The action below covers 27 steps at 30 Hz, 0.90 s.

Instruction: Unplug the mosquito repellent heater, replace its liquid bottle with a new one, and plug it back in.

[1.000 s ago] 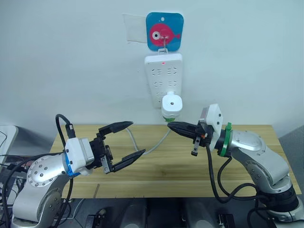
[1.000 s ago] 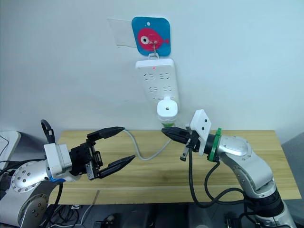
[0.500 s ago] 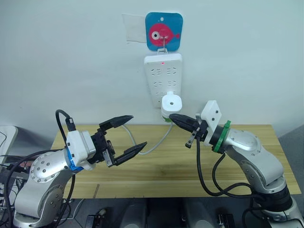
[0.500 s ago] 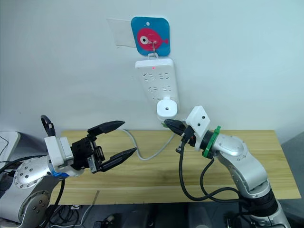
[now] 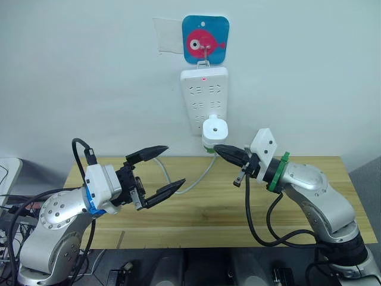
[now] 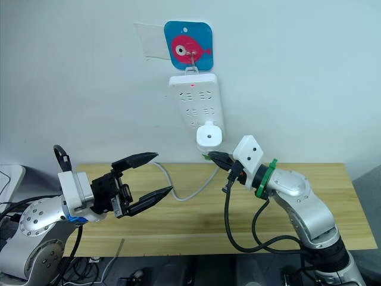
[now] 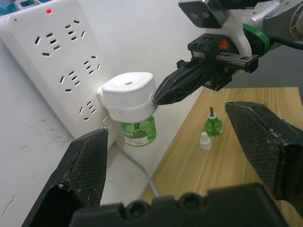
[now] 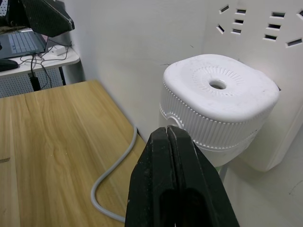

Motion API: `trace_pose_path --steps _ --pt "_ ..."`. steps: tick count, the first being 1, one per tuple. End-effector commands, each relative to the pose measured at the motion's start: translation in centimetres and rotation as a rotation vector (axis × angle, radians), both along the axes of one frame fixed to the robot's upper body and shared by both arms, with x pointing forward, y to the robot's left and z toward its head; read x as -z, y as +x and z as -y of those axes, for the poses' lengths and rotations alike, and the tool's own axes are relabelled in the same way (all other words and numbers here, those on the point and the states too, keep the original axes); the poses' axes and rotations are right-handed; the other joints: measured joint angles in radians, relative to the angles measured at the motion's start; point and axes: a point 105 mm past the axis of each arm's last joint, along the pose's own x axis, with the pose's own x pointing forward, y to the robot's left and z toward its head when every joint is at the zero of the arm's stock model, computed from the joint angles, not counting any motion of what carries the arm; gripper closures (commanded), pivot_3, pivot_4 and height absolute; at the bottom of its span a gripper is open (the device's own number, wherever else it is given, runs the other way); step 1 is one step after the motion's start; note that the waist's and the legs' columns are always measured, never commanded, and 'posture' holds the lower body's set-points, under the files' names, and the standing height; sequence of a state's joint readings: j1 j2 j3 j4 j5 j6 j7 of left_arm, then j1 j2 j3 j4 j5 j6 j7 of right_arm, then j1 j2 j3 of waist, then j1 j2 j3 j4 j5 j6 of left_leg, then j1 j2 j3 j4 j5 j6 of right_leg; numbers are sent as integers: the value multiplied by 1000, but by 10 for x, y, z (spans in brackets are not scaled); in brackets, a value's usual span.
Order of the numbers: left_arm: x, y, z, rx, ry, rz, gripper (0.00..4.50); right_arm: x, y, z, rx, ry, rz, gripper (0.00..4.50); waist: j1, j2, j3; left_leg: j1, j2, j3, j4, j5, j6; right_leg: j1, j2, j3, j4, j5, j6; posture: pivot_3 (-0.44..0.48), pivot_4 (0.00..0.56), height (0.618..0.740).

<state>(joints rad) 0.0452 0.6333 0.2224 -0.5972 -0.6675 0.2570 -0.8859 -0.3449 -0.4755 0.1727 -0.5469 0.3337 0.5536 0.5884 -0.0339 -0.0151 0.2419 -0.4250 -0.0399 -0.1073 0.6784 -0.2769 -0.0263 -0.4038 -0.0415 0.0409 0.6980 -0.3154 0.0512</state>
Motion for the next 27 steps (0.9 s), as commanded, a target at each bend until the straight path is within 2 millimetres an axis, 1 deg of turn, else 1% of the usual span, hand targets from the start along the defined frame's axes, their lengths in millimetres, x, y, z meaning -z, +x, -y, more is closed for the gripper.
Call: trace_pose_path --steps 1,13,16,20,23,26,27 --pt "-7 -6 5 30 -11 28 0 -11 2 3 26 25 49 4477 0 0 0 0 0 0 0 0 0 0 0 0 0 0 0 -4 254 740" --pt "-5 -6 5 34 -10 23 0 -16 10 9 116 65 62 4477 0 0 0 0 0 0 0 0 0 0 0 0 0 0 0 -12 257 740" --pt "-5 -6 6 36 -10 21 0 -15 6 7 106 66 50 4477 0 0 0 0 0 0 0 0 -1 0 0 0 0 0 -1 -14 259 740" --pt "-4 -6 6 37 -6 22 0 -8 -6 3 19 33 22 4477 0 0 0 0 0 0 0 0 -1 0 0 0 0 1 -1 -16 259 740" --pt "-2 -5 4 29 4 10 0 -6 -12 5 -32 12 7 4477 0 0 0 0 0 0 0 0 0 0 0 0 0 1 -1 -14 257 740" --pt "-1 -3 1 2 -9 -15 0 -10 -19 9 -77 4 7 3946 0 0 0 0 1 0 -1 0 0 0 1 0 0 1 -1 -12 259 740" --pt "-2 -1 0 -13 -18 -24 0 -11 -20 11 -83 3 8 3639 -1 0 0 0 1 0 -1 0 0 0 1 0 0 1 -1 -8 258 740"
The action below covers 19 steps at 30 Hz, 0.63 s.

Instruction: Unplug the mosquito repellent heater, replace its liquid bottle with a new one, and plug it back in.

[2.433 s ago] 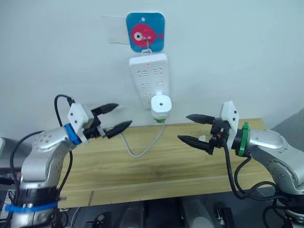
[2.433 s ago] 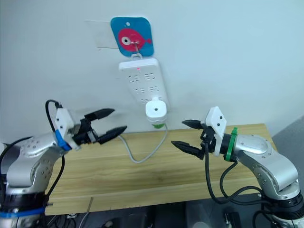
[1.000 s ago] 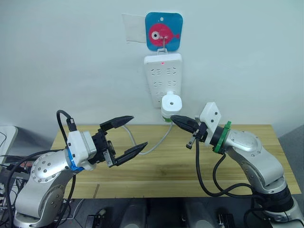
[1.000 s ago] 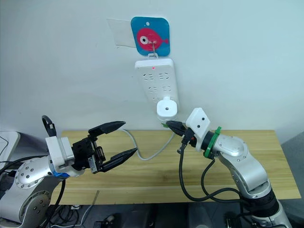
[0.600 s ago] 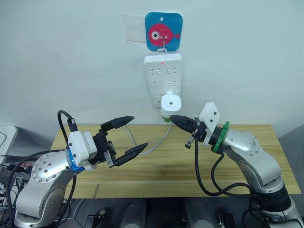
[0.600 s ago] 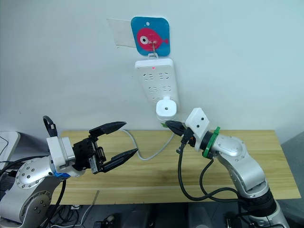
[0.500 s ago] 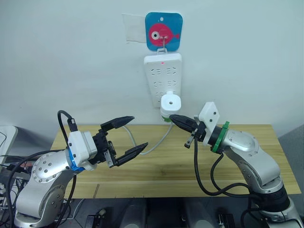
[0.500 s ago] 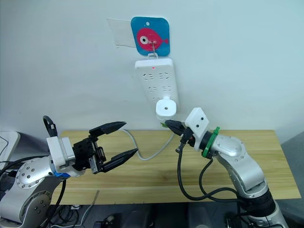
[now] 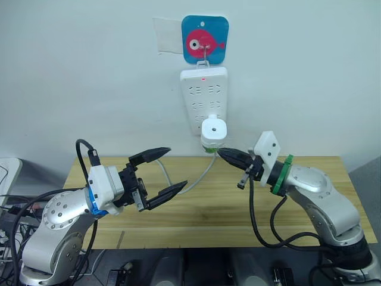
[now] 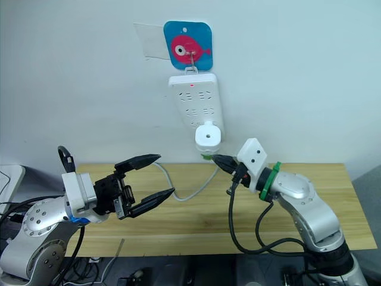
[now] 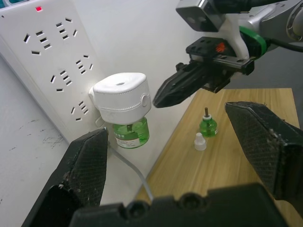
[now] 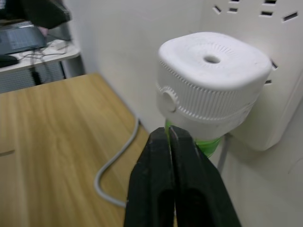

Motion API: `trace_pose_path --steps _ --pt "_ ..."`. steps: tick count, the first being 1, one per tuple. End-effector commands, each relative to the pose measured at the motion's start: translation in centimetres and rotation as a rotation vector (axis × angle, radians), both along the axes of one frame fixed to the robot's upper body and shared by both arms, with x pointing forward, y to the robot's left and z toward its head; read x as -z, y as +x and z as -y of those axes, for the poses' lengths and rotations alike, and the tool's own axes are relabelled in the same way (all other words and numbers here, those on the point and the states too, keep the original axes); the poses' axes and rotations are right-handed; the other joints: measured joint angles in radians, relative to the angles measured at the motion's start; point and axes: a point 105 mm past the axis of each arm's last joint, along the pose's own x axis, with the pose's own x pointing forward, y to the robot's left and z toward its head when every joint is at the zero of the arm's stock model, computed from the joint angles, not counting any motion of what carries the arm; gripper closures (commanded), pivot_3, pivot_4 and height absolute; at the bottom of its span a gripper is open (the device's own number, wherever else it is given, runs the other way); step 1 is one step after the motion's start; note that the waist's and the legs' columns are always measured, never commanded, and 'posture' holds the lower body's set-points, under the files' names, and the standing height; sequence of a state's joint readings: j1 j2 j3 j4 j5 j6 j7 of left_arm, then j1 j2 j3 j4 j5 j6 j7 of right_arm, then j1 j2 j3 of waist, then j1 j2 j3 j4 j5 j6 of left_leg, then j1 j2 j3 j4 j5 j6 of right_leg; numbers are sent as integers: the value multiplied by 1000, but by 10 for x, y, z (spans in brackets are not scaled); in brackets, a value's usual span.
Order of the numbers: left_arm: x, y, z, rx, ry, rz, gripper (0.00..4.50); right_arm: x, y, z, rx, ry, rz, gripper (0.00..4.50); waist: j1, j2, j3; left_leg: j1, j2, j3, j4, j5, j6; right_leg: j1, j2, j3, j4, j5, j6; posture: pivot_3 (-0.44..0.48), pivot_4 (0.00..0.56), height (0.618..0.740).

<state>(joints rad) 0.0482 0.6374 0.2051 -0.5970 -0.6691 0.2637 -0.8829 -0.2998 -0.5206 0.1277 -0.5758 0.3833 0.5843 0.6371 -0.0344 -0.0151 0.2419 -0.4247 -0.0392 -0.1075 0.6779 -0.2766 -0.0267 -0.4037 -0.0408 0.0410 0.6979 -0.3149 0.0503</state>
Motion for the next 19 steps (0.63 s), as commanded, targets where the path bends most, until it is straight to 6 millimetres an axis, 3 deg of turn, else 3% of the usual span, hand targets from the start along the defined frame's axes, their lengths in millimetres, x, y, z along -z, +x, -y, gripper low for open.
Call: trace_pose_path --steps 1,6,10,19 --pt "-6 1 -5 -52 -19 -1 0 -18 -14 1 -66 18 65 3292 0 0 0 0 0 0 0 0 0 0 0 0 0 0 0 -3 262 740" --pt "-3 16 -14 -226 90 65 0 -20 -17 16 -65 2 85 1575 2 0 0 0 0 0 0 0 0 0 0 0 0 0 0 12 265 740" --pt "-4 16 -15 -242 92 74 0 -26 -22 24 -82 18 109 116 2 -1 0 0 0 0 0 0 0 0 0 0 0 0 0 17 263 740" --pt "-5 9 -12 -195 63 36 0 -27 -24 30 -78 8 142 50 4 -1 0 0 0 0 0 0 0 0 0 1 0 0 0 29 247 740"
